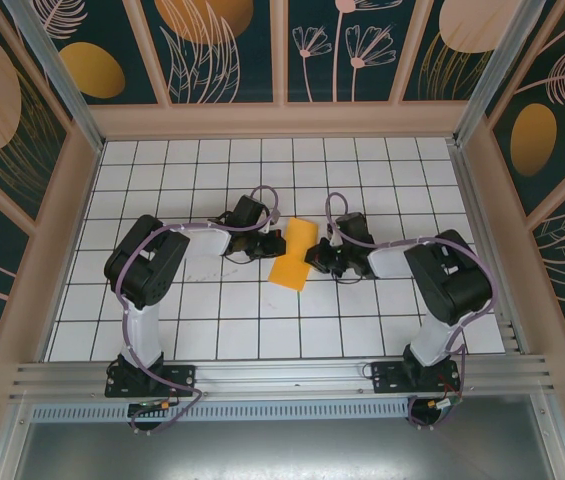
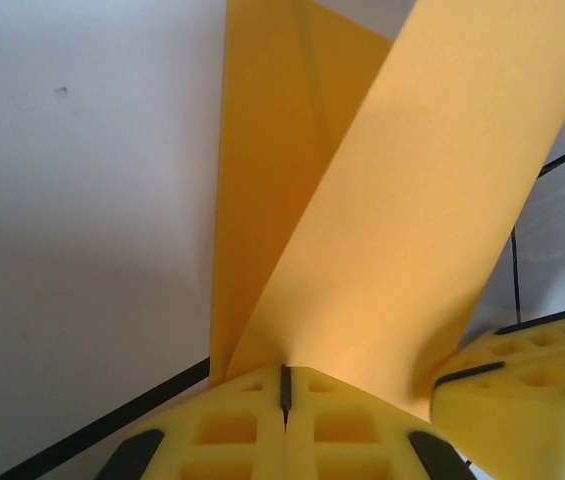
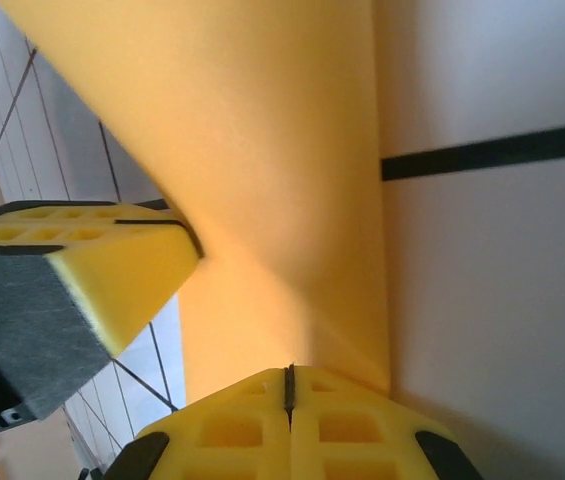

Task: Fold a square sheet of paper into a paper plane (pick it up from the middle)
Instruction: Fold the square sheet of paper in half at the center of the table.

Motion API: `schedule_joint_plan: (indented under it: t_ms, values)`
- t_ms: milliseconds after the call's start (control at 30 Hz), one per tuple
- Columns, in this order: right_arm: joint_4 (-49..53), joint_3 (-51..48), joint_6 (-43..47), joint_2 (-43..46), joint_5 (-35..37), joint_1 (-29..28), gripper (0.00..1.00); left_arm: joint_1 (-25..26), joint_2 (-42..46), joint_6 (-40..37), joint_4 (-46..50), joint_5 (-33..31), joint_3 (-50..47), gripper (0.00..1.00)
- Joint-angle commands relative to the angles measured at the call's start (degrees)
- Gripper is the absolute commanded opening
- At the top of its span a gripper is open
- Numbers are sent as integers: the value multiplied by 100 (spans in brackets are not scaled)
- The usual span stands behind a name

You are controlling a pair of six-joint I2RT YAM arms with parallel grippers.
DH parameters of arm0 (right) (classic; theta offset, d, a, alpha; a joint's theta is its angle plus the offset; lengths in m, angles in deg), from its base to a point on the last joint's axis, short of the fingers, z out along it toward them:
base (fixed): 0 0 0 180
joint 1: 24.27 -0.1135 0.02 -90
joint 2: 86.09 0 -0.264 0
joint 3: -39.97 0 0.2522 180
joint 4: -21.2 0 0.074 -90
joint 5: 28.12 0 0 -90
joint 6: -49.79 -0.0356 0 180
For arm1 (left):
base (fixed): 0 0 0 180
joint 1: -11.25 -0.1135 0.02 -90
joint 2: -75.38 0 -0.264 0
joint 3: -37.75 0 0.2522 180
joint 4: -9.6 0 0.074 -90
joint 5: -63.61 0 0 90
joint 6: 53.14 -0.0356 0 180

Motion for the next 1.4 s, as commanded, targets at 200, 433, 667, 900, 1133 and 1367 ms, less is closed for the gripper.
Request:
schedule_joint_plan:
  t_ms: [200, 433, 667, 900, 1133, 1367]
  values:
    - [442, 640, 407, -224, 201, 222, 0, 33, -268, -126, 463, -158, -210, 0]
    - [456, 426, 376, -614, 418, 277, 0, 32, -252, -142, 460, -159, -237, 0]
    - [704, 756, 386, -331, 143, 366, 0, 38, -247, -153, 460, -160, -254, 0]
    - [873, 1261, 577, -471, 24, 596, 0, 36, -230, -161, 476, -163, -254, 0]
    - [720, 1076, 416, -973, 71, 647, 0, 33, -223, -171, 477, -167, -270, 0]
    - [1073, 1363, 482, -917, 41, 678, 0, 31, -233, -187, 478, -165, -281, 0]
